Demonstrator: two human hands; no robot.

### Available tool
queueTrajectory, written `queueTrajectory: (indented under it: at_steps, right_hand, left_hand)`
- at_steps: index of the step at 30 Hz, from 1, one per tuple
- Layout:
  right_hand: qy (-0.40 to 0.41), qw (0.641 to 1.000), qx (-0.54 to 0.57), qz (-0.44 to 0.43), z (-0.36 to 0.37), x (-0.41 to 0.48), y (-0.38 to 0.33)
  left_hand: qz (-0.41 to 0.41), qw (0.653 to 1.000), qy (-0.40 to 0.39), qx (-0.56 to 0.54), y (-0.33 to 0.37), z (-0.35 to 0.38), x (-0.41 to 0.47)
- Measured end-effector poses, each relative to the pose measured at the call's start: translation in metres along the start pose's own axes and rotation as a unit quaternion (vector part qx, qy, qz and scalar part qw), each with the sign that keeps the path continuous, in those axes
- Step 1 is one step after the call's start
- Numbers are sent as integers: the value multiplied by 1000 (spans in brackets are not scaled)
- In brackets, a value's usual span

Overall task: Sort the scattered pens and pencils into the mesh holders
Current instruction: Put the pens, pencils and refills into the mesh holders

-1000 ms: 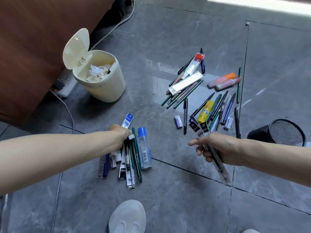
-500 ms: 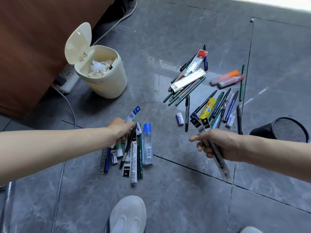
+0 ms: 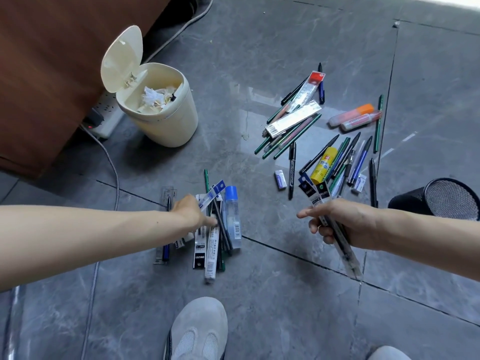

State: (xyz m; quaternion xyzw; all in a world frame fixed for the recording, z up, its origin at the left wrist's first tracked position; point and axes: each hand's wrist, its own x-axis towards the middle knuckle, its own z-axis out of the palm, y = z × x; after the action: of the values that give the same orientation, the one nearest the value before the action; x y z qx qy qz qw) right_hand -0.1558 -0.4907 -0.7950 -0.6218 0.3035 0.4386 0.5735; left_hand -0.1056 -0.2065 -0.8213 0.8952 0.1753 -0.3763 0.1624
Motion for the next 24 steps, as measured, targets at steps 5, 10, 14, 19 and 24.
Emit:
queueTrajectory:
  at_steps: [5, 10, 14, 19, 24]
  right_hand:
    - [1, 1000, -1, 0, 0, 0, 1]
    - [1, 1000, -3, -1, 0, 0, 0]
    - [1, 1000, -1, 2, -1, -1, 2]
    - [-2, 1000, 5, 3, -2, -4, 3]
    - [-9, 1000, 29, -3, 0, -9, 0]
  left_hand:
    - [-66, 996, 23, -48, 11, 11, -3]
    - [-49, 994, 11, -92, 15, 13, 1]
    - [-44, 995, -17, -89, 10, 12, 2]
    - [-83, 978, -189, -25, 16, -17, -1]
    - [-18, 949, -314, -19, 39, -55, -15]
